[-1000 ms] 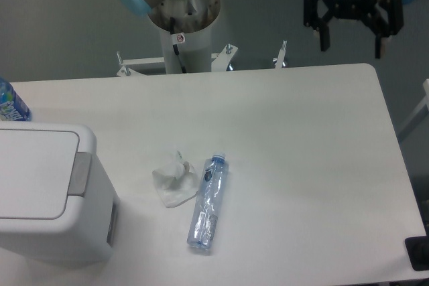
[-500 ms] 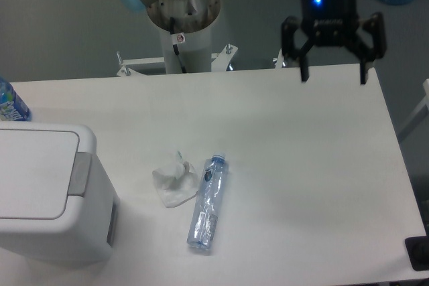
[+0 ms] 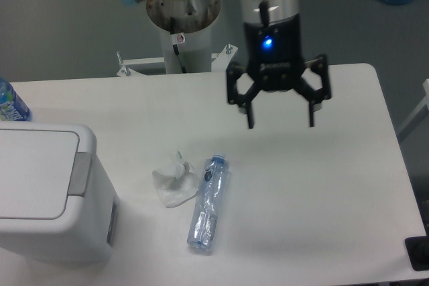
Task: Open the trash can
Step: 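Move the open gripper across the table toward the trash can lid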
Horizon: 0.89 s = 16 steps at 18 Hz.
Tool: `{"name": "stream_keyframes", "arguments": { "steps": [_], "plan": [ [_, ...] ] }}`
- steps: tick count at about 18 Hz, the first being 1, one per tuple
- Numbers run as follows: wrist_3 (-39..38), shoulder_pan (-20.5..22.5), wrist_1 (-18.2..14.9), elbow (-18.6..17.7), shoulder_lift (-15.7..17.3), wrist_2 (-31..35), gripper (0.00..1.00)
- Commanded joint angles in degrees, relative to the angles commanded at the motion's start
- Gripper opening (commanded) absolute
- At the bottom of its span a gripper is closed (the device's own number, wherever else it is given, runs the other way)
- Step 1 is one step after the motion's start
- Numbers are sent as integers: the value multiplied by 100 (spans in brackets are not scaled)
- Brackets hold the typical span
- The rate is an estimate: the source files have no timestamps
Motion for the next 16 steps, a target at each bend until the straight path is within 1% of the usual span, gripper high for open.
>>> {"name": "stream_keyframes", "arguments": {
  "steps": [2, 9, 12, 16],
  "plan": [
    [-168, -228, 0, 53, -105, 9, 100],
    [-247, -774, 0, 27, -193, 0, 100],
    [-809, -985, 0, 27, -246, 0, 100],
    [-933, -1248, 0, 53, -369, -9, 100]
  ]
}}
